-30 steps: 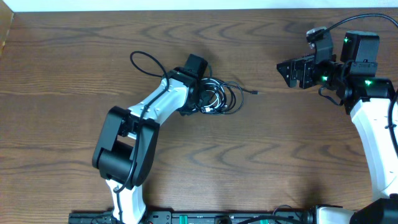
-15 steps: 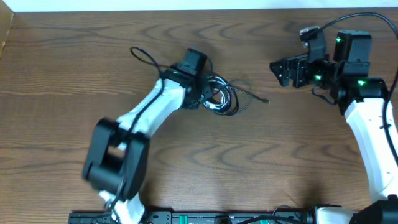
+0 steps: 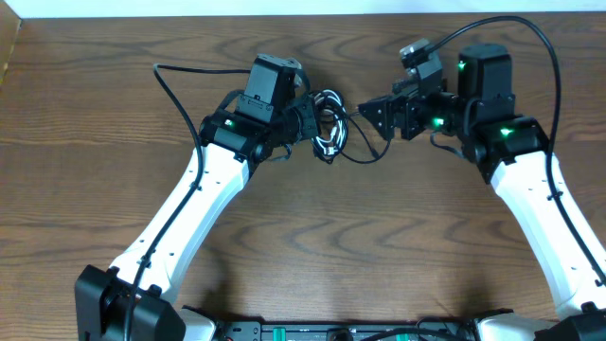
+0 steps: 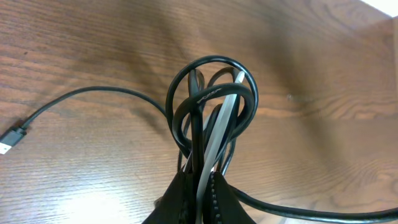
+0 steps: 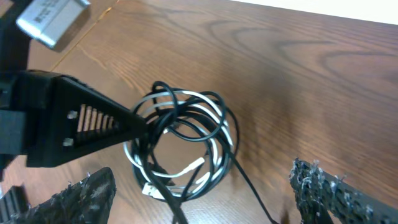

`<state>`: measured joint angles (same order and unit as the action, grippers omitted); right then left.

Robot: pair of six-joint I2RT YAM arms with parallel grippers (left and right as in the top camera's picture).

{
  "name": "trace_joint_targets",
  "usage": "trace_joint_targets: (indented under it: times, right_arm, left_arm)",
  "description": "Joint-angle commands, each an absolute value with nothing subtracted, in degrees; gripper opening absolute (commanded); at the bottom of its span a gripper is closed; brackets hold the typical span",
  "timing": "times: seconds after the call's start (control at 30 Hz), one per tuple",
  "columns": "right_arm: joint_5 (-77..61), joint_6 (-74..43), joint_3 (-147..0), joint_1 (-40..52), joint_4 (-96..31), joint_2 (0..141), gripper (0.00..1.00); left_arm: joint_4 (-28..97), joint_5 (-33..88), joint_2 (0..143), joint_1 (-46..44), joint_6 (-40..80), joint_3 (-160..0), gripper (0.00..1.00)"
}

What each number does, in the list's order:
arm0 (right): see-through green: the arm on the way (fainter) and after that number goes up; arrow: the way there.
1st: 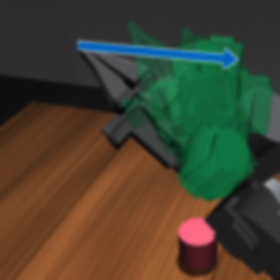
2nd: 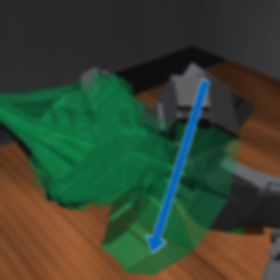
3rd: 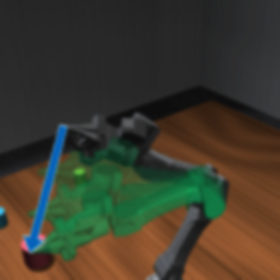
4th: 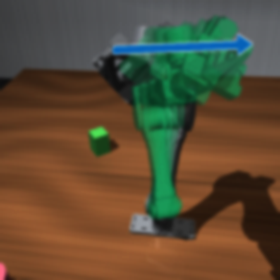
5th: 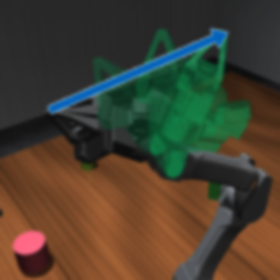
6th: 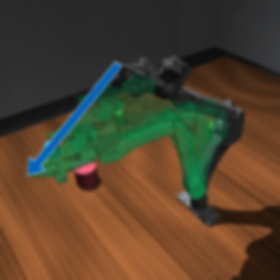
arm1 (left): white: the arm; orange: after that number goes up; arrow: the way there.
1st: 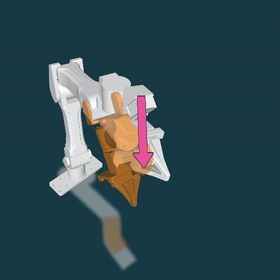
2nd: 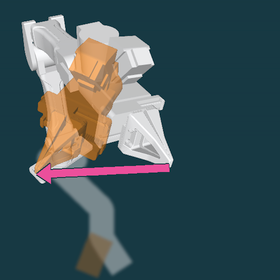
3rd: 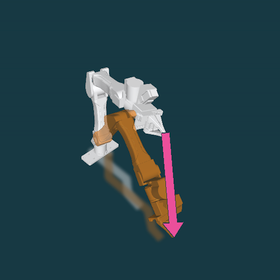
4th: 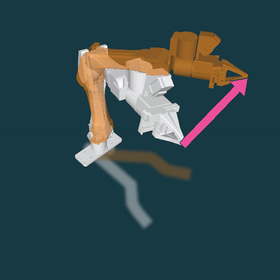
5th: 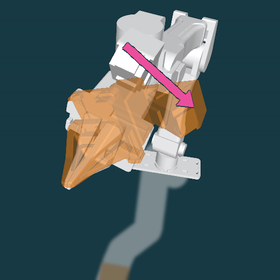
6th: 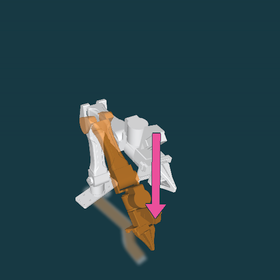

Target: Untangle cables

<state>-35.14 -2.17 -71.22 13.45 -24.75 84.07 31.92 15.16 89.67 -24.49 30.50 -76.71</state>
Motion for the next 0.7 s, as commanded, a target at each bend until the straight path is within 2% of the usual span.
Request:
trace_joint_targets:
  times: [0.0,0.23,0.43,0.5,0.53,0.57,0.67]
  right_arm:
    - [-36.80,-1.80,-72.20,14.33,-24.73,84.66,0.89]
    - [-42.78,4.99,-72.20,15.94,-26.92,89.12,0.88]
    - [-50.61,8.01,-72.20,17.06,-28.14,93.60,0.77]
    - [-50.54,8.03,-72.20,17.65,-29.04,94.74,0.61]
    - [-50.52,8.01,-72.20,17.76,-29.28,95.00,0.57]
    - [-50.28,7.99,-72.20,17.82,-29.39,95.48,0.45]
    - [-47.88,7.53,-72.23,17.52,-28.80,95.53,0.19]
  left_arm:
    - [32.49,15.81,89.69,-24.38,26.57,-77.58,0.07]
    - [34.24,15.66,89.80,-24.03,22.63,-77.47,0.07]
    - [35.62,15.53,89.80,-24.01,19.88,-77.47,0.07]
    - [36.21,14.02,89.82,-24.03,19.94,-77.45,0.07]
    - [36.25,13.56,89.82,-24.03,19.94,-77.45,0.07]
    - [36.45,12.88,89.82,-24.03,19.94,-77.43,0.08]
    - [36.64,12.56,89.82,-24.03,19.99,-77.36,0.07]
